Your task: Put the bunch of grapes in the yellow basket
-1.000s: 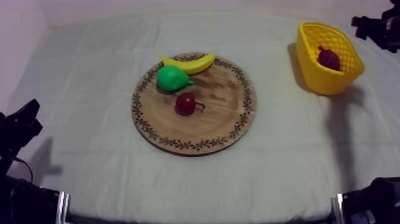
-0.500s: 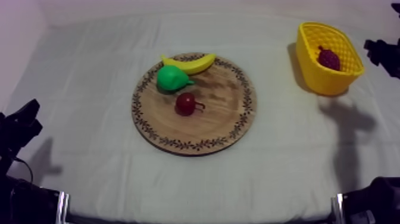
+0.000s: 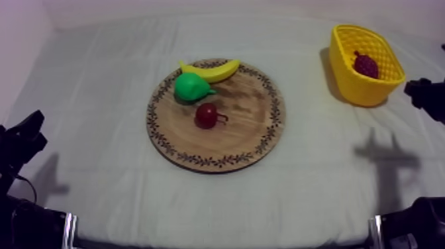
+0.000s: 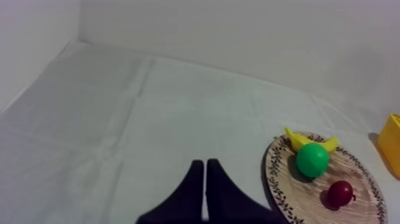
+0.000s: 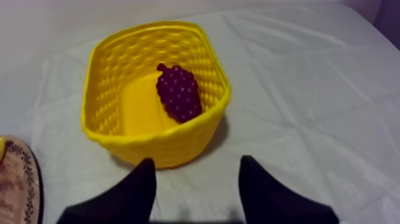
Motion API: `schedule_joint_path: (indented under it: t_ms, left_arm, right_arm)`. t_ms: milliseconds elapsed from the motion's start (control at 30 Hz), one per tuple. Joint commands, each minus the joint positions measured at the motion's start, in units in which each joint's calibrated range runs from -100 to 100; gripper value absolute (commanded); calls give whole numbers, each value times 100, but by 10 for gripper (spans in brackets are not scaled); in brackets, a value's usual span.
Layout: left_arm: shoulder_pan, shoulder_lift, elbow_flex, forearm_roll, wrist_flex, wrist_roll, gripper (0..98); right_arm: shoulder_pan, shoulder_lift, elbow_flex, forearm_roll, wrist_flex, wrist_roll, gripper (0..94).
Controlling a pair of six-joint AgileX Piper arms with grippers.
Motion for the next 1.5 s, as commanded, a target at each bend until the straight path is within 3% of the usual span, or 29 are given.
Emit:
schedule_joint_path:
  t_ms: [0,167,400,500,767,1033,1200,1467]
  left_arm:
    - [-1,0,-2,-2,0,0,1]
    - [-1,0,-2,-2,0,0,1]
    - [-1,0,-2,-2,0,-3,1]
    - [-1,0,-2,-2,0,-1,1]
    - [-1,0,-2,-2,0,0,1]
    - [-1,0,-2,-2,0,0,1]
    - [-1,0,-2,-2,0,0,1]
    - [-1,0,-2,-2,0,0,1]
  right_arm:
    - [9,-460,436,-581,-214,641,401]
    - [10,-1170,1136,-2095,-735,2156,378]
    - [-42,-1960,1341,-3422,-416,3246,250]
    - [-31,-2285,1355,-3686,-166,3422,198]
    - [99,-3204,1363,-3772,757,3431,47]
    - [90,-4056,1374,-3311,1765,2738,10]
    - [-9,-4181,1374,-3103,2077,2467,8]
    - [-155,-4205,1374,-3028,2279,2786,8]
